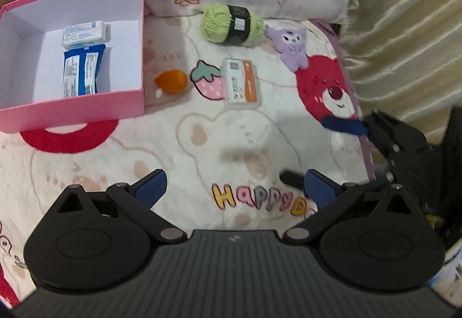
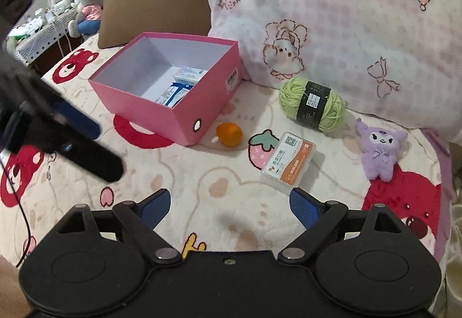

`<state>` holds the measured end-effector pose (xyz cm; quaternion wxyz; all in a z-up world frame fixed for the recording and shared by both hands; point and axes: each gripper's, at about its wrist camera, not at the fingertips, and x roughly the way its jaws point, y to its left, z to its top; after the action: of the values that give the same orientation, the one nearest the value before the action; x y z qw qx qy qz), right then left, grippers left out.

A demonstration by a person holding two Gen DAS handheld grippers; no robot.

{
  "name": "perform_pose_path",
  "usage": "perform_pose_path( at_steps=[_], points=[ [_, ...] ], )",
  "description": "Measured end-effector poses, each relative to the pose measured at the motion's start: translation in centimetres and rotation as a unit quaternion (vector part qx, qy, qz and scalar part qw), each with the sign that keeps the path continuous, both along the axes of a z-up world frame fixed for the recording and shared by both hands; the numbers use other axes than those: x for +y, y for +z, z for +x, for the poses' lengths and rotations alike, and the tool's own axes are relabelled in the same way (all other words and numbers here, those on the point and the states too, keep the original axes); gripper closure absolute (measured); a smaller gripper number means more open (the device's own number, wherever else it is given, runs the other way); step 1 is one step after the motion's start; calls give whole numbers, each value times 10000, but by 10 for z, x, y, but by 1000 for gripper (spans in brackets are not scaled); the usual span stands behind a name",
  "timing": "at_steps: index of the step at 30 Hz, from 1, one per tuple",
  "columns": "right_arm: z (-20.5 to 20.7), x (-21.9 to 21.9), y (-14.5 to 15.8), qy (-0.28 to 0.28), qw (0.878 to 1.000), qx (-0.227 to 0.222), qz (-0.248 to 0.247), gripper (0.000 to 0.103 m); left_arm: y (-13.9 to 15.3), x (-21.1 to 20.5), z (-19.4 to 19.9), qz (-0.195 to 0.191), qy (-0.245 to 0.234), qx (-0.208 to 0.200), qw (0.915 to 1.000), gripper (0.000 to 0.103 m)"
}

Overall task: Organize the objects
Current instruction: 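Raise the left gripper and move it toward the clear orange-labeled box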

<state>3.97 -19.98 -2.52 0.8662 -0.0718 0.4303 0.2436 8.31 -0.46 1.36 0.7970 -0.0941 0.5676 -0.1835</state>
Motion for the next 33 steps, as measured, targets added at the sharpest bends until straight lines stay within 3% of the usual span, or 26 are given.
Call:
perform_pose_path(
  at_steps=[6,12,19,22,24,26,29,33],
  points=[
    [-1,-1,-11,5,9999,-47,96,11,-11,-11,9,26,-78,-407,9991,0],
    [9,-2,-26,-125,9999,-22,1,11,-19,-16,30,-668,-130,-407,9969,1],
    [25,-6,-37,-214,9994,-270,-46,11,-41,-35,43,-452,-167,-514,9975,3],
    [41,-6,-49,-327,9967,-604,-437,11,-53,-34,52,-538,-50,-410,9977,3],
    [54,-9,-57,-518,9961,-491,-522,11,-59,-33,57,-563,26,-408,9976,3],
    [62,-14,-60,-681,9972,-210,-209,11,-61,-31,59,-581,204,-531,9967,9],
    [67,-16,-70,-958,9944,193,407,11,-60,-28,54,-739,238,-774,9940,10],
    [64,-14,-85,-1123,9917,149,610,11,-62,-29,54,-698,173,-1002,9924,13]
  ],
)
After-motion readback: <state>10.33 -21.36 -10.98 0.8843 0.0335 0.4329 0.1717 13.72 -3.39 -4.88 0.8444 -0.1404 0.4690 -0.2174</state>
